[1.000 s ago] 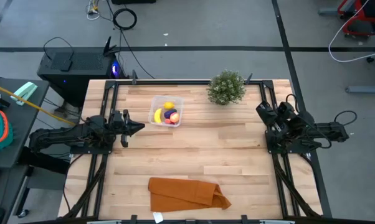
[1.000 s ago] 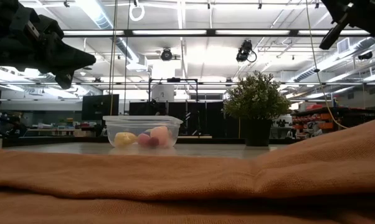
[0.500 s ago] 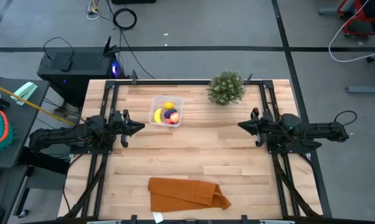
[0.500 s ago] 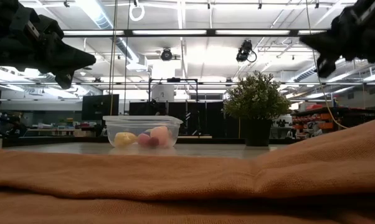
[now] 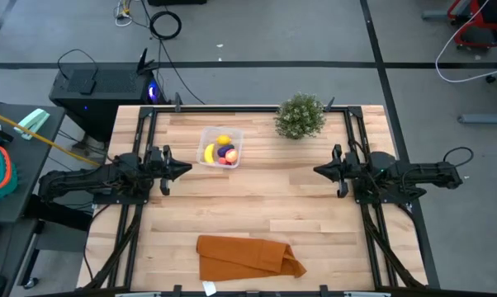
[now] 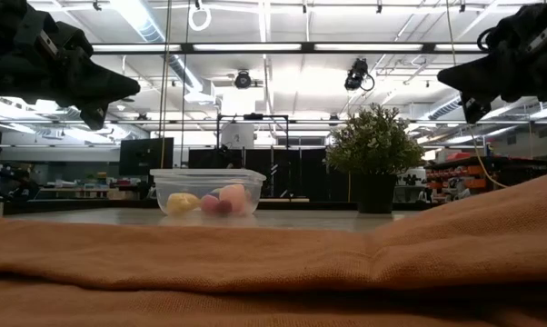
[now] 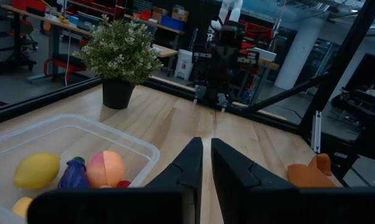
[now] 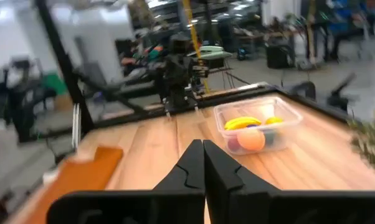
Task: Pick and placing Produce into tupperware
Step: Return to Home Position
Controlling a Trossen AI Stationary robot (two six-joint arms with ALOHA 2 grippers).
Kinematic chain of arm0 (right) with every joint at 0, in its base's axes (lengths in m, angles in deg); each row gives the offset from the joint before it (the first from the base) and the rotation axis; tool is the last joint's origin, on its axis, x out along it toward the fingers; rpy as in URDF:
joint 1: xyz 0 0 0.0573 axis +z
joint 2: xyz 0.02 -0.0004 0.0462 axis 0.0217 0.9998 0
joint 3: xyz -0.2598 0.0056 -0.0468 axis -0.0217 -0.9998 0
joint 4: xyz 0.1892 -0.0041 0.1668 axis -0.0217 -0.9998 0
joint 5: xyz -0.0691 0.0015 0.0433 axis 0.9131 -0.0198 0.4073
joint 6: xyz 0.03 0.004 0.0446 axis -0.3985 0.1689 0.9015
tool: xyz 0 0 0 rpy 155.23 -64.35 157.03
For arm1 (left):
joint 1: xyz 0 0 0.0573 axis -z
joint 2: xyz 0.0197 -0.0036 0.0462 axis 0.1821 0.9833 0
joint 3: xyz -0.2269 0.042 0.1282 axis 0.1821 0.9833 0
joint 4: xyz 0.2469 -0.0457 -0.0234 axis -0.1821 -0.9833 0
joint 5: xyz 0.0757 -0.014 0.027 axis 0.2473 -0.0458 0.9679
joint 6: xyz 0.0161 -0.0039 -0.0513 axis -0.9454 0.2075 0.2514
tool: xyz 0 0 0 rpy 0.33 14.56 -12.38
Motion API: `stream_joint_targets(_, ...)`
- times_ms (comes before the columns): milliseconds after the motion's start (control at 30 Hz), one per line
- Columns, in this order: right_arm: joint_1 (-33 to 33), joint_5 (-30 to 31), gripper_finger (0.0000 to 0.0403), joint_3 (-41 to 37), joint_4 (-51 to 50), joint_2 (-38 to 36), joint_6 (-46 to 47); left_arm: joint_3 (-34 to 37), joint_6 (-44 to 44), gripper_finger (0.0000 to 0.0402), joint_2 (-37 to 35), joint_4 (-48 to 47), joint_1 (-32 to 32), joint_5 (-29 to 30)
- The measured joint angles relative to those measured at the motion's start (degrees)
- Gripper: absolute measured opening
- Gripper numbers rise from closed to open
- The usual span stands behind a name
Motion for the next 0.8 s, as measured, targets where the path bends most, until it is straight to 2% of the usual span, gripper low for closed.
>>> stream_joint_targets(167, 0.0, -3.3, 0.0009, 0.0, -0.6, 0.7, -9.2, 0.0, 0.0, 0.0033, 0.0, 0.0, 0.0, 0.0)
stream_joint_targets(433, 0.0, -3.2, 0.0010, 0.0, -0.6, 4.5, -9.4, 0.0, 0.0, 0.0031, 0.0, 0.0, 0.0, 0.0)
stream_joint_targets(800, 0.0, -4.1, 0.0006, 2.8, -0.5, 4.7, -9.7, 0.0, 0.0, 0.0036, 0.0, 0.0, 0.0, 0.0)
